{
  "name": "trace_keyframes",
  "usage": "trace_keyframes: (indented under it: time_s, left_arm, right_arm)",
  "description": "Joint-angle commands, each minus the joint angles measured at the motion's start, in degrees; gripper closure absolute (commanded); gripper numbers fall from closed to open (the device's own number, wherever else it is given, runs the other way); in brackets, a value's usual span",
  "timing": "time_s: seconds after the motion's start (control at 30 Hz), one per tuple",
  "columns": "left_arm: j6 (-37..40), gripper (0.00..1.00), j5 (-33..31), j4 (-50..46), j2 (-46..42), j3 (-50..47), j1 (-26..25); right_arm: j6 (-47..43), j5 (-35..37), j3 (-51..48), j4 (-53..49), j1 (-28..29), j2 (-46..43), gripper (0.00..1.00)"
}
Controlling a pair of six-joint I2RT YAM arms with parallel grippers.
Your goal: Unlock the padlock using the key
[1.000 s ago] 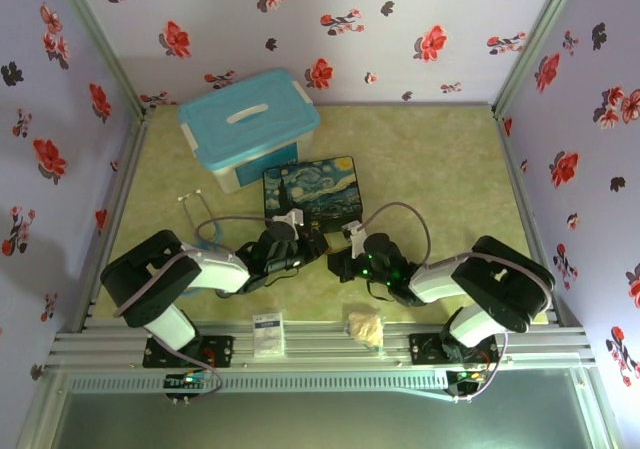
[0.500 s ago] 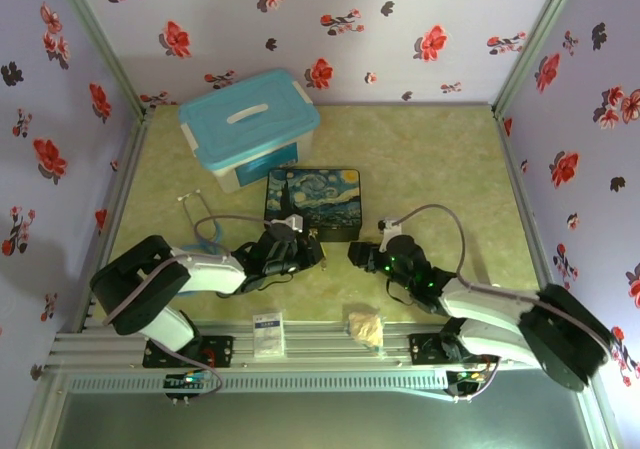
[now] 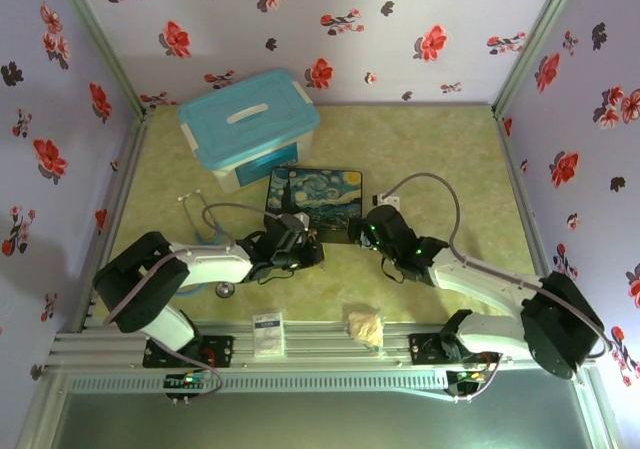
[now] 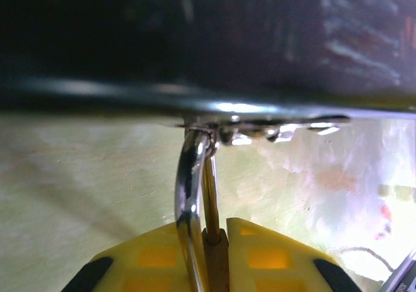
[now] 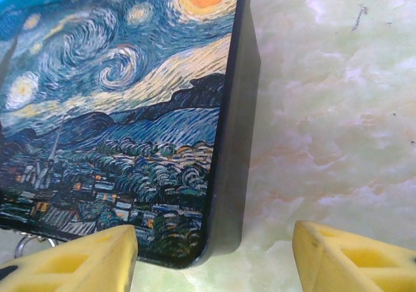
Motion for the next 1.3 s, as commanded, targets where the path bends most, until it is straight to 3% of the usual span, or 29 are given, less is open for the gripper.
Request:
trace_keyframes:
  time_s: [0.0, 0.2, 0.63, 1.07, 1.27]
  left_arm:
    - [5.0, 0.91, -2.9, -12.6, 1.6, 1.0, -0.3]
    - [7.9, 0.86, -10.3, -22.0, 1.8, 5.3, -2.8]
    - [7.4, 0.79, -12.1, -22.6, 5.6, 6.4, -3.9]
    - [7.2, 0.76, -19.8, -33.3, 8.9, 9.9, -8.4]
    - [6.8, 0.71, -19.9, -33.5, 8.7, 9.6, -8.8]
  right_arm:
    - [-3.1, 1.8, 3.9, -3.6, -0.4, 2.3, 0.35]
    - [-4.8, 2.9, 5.8, -4.9, -0.3, 3.9, 0.35]
    - [-4.7, 2.9, 5.0, -4.1, -0.7, 4.7, 0.35]
    - [-3.3, 2.8, 3.1, -3.6, -0.8, 5.2, 0.35]
    - [-3.2, 2.9, 3.3, -3.4, -0.9, 5.6, 0.35]
